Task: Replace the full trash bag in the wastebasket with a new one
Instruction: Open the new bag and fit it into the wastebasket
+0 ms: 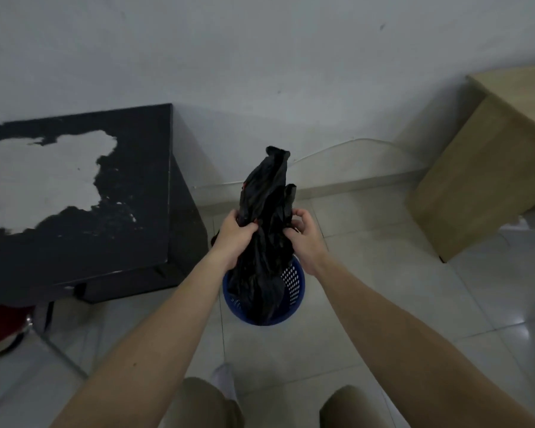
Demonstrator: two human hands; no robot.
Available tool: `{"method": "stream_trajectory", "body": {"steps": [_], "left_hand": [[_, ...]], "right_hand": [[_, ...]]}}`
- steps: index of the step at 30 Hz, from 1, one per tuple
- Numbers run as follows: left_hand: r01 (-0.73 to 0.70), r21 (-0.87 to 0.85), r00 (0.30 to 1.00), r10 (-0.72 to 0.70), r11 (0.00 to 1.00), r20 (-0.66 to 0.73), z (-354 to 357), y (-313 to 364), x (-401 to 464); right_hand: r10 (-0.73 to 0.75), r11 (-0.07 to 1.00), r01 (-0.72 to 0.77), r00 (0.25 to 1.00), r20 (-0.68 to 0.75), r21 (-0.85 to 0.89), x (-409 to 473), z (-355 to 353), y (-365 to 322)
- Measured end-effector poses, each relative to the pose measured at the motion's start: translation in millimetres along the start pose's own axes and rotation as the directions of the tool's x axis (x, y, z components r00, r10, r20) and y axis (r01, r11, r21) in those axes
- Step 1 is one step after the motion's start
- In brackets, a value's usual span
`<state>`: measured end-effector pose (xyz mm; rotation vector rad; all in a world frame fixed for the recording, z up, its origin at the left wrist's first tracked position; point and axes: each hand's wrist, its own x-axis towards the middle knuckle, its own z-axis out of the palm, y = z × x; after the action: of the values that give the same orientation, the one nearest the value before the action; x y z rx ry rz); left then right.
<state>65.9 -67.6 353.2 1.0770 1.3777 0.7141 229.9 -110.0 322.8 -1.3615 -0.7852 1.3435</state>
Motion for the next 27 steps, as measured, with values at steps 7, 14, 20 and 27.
{"method": "stream_trajectory", "body": {"steps": [7, 14, 20, 27], "left_hand": [[-0.046, 0.142, 0.999, 0.047, 0.989, -0.005, 19, -137, 92], [-0.076, 0.11, 0.993, 0.085, 0.991, -0.078, 28, -232, 146], [-0.094, 0.056, 0.991, 0.099, 0.994, -0.089, 43, -251, 126], [-0.203, 0.028, 0.976, 0.2, 0.979, 0.088, 60, -246, 100]], "right_hand": [[-0.114, 0.848, 0.153, 0.988, 0.107, -0.507, 76, -41, 190], [0.253, 0.287, 0.04, 0.961, 0.116, -0.957, 136, -50, 323], [0.131, 0.507, -0.105, 0.99, -0.043, -0.855, 130, -62, 272], [0.154, 0.979, -0.136, 0.982, 0.113, -0.15, 106, -34, 224]]}}
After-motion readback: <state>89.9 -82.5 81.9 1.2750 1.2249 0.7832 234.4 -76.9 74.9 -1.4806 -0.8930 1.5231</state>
